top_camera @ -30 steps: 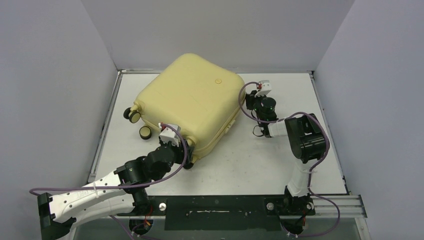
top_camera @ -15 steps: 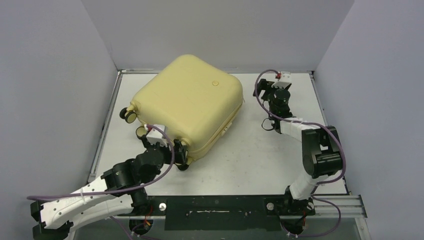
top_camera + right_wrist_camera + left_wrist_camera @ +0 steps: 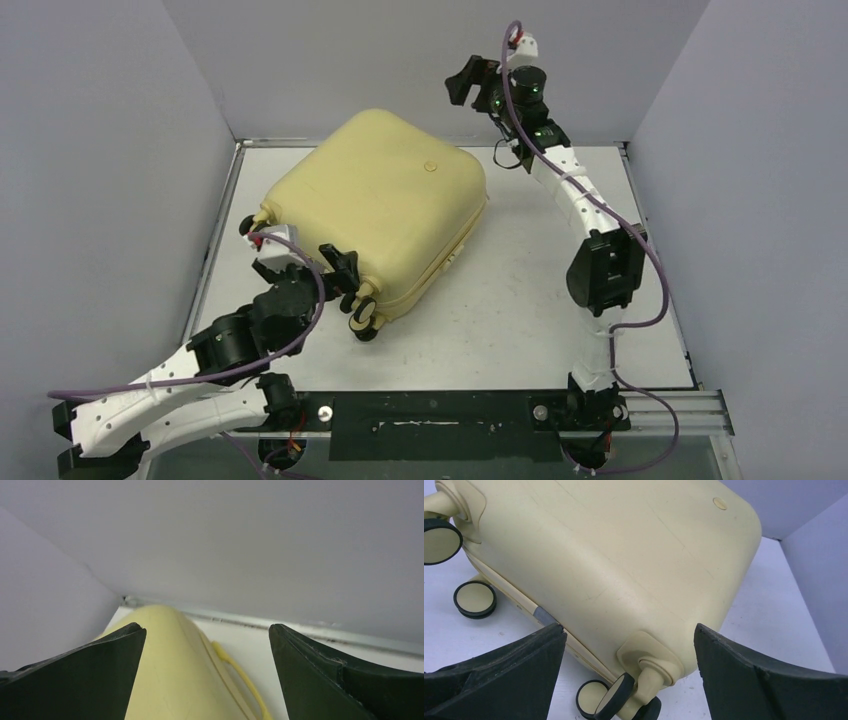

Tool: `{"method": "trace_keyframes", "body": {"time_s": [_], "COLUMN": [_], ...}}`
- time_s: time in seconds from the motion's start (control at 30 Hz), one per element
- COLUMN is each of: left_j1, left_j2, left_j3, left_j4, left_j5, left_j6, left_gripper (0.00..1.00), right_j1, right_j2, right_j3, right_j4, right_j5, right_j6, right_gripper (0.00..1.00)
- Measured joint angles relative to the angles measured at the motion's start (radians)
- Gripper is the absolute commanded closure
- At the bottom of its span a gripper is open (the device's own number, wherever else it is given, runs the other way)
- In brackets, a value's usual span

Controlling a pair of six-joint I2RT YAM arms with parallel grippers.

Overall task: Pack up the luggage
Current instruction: Zip the luggage at the center of the board.

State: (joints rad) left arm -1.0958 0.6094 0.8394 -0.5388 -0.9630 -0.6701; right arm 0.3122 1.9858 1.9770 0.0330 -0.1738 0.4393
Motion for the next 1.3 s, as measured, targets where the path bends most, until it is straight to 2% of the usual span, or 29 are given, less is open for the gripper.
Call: {"method": "trace_keyframes", "body": {"time_s": [0.13, 0.23, 0.3, 0.53, 0.77, 0.97, 1.3], "left_j1": [0.050, 0.145, 0.229, 0.579, 0.796, 0.878, 0.915], "left_j2": [0.102, 0.124, 0.125, 0.182, 0.243, 0.381, 0.710], "left_j3": [0.023, 0.019, 0.016, -0.035, -0.102, -0.079, 0.078], "left_j4": [0.007, 0.013, 0.022, 0.114, 0.239, 0.373, 0.625], "left_j5": [0.030, 0.102, 0.165, 0.527, 0.832, 0.940, 1.049], "left_j6": [0.000, -0.003, -0.007, -0.047, -0.073, -0.031, 0.076], "left_gripper": [0.03, 0.03, 0.03, 0.03, 0.07, 0.08, 0.09], "right_j1": [0.018, 0.028, 0.027, 0.000, -0.008, -0.035, -0.059], "right_j2": [0.125, 0.190, 0.206, 0.115, -0.083, -0.232, -0.558], "right_j3": [0.055, 0.050, 0.042, -0.102, -0.391, -0.632, -1.032], "right_j4": [-0.154, -0.261, -0.253, -0.226, -0.096, 0.030, 0.153], "right_j5": [-0.108, -0.150, -0.145, -0.158, -0.215, -0.224, -0.110], "right_j6": [0.029, 0.031, 0.056, 0.068, 0.124, 0.173, 0.230], "right_gripper": [0.00, 0.00, 0.00, 0.02, 0.05, 0.07, 0.07]}}
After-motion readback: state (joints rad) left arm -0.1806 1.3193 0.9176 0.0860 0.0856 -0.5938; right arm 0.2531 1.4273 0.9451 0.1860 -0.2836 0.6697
